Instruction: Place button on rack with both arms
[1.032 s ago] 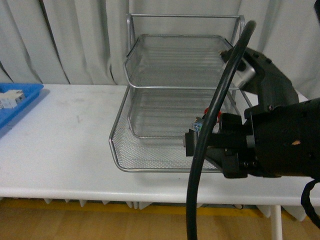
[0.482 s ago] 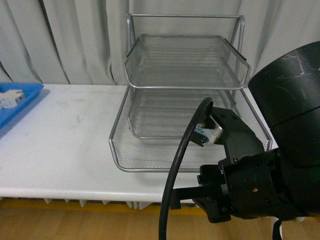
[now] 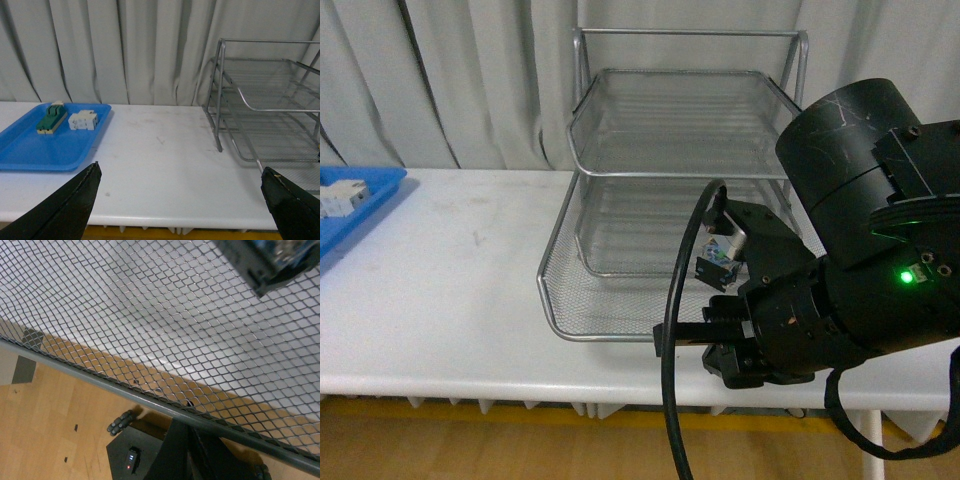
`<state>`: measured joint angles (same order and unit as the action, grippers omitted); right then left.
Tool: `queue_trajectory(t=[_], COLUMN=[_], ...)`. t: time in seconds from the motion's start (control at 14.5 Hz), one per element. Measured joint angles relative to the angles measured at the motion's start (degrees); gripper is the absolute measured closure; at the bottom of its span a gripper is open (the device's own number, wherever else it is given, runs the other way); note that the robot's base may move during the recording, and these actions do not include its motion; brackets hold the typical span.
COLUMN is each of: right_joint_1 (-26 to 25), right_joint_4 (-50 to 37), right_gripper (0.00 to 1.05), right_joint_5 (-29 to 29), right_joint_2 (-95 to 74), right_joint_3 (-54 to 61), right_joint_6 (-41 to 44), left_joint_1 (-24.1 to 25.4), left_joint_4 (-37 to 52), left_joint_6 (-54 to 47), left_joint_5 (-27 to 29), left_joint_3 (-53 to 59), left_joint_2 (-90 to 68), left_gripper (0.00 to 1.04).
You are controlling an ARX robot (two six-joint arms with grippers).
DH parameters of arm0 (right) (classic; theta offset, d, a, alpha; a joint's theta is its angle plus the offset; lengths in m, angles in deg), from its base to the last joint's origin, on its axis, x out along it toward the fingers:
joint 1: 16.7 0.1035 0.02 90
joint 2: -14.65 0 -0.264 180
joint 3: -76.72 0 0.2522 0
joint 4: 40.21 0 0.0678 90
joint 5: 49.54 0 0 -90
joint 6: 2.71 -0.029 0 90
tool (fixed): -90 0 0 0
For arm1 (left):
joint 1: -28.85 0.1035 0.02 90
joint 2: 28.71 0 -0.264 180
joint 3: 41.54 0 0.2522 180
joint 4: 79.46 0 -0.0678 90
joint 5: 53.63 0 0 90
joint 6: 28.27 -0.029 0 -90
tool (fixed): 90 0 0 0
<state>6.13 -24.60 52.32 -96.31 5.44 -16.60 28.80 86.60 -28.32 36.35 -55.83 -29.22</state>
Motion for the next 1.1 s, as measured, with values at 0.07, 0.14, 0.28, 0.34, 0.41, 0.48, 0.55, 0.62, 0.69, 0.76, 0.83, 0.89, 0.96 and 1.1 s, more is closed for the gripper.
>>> queue_trajectory(t=[0.07,0.14,0.28,0.34,0.41,0.48,0.55,0.62,0.69,0.76,0.83,0.89,0.96,1.1], right_joint_1=[-0.42,-1.03,-2.6,-3.23,-3.76,-4.42,-5.18,-6.47,-7.52,-7.91,-7.91,-8.31,-8.35,-7.67], right_joint_4=[0.0,-0.35,-0.22,0.22,1.11,2.23,2.32,1.88,0.07,-1.03,-1.88,-2.73,-3.41,-3.54], right_gripper=[1.03,1.03,1.03,1.03,1.03,1.03,1.03,1.03,1.03,1.03,1.03,1.03,1.03,1.03], right_joint_5=[-0.24,-0.66,-1.33,-1.81,-2.19,-3.15,-3.74,-4.85,-5.97,-6.62,-7.02,-7.15,-6.69,-4.94], right_joint_2=[-0.87,-1.42,-2.43,-3.8,-5.27,-7.21,-8.44,-9.16,-9.4,-9.4,-9.38,-9.31,-9.16,-7.32], right_joint_3=[-1.79,-3.82,-6.99,-8.72,-10.23,-12.7,-14.75,-16.79,-18.16,-18.45,-18.51,-18.53,-17.94,-12.96], right_joint_6=[0.42,0.87,1.86,2.54,3.15,4.2,5.46,6.32,6.32,6.34,6.29,6.23,5.99,5.88], left_joint_1=[0.0,0.0,0.0,0.0,0.0,0.0,0.0,0.0,0.0,0.0,0.0,0.0,0.0,0.0], left_joint_4=[0.0,0.0,0.0,0.0,0.0,0.0,0.0,0.0,0.0,0.0,0.0,0.0,0.0,0.0], left_joint_6=[0.0,0.0,0.02,0.0,0.02,0.02,0.02,0.0,0.0,0.0,0.0,0.02,0.0,0.0], left_joint_5=[0.0,0.02,0.0,0.02,0.02,0.02,0.0,0.02,0.02,0.02,0.02,0.02,0.0,0.02], left_joint_3=[0.0,0.0,0.0,0.0,0.0,0.0,0.0,0.0,0.0,0.0,0.0,0.0,0.0,0.0], left_joint_2=[0.0,0.0,0.0,0.0,0.0,0.0,0.0,0.0,0.0,0.0,0.0,0.0,0.0,0.0], left_gripper=[0.07,0.07,0.07,0.07,0.07,0.07,0.07,0.07,0.07,0.07,0.07,0.07,0.07,0.07])
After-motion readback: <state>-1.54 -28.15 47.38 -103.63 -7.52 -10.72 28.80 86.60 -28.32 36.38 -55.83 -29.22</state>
